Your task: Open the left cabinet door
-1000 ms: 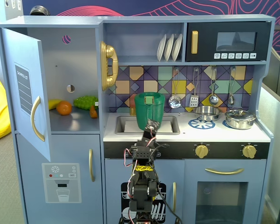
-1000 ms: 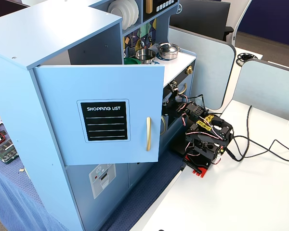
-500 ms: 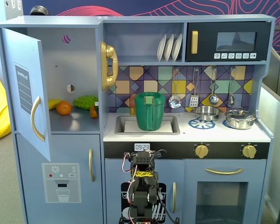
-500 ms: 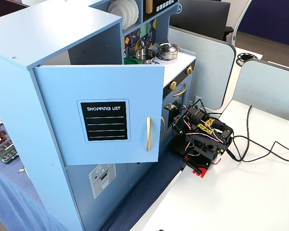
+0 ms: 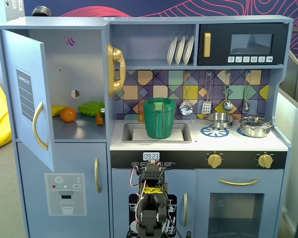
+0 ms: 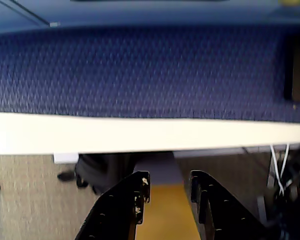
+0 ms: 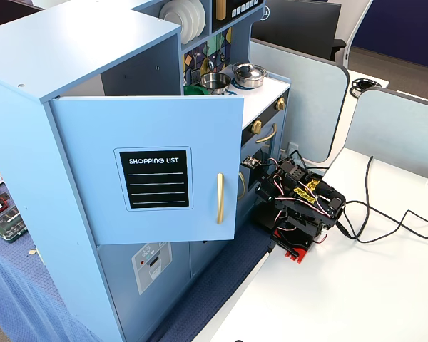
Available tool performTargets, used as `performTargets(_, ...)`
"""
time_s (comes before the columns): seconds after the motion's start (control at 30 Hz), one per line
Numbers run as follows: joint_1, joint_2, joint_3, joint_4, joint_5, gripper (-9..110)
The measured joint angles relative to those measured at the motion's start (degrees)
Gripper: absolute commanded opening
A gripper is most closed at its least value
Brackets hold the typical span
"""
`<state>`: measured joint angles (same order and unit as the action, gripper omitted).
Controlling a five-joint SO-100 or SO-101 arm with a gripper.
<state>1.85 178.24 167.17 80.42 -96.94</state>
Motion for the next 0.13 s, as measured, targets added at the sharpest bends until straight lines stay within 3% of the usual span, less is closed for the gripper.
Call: performTargets(0.13, -0.26, 0.62, 0.09, 0.00, 0.26, 0)
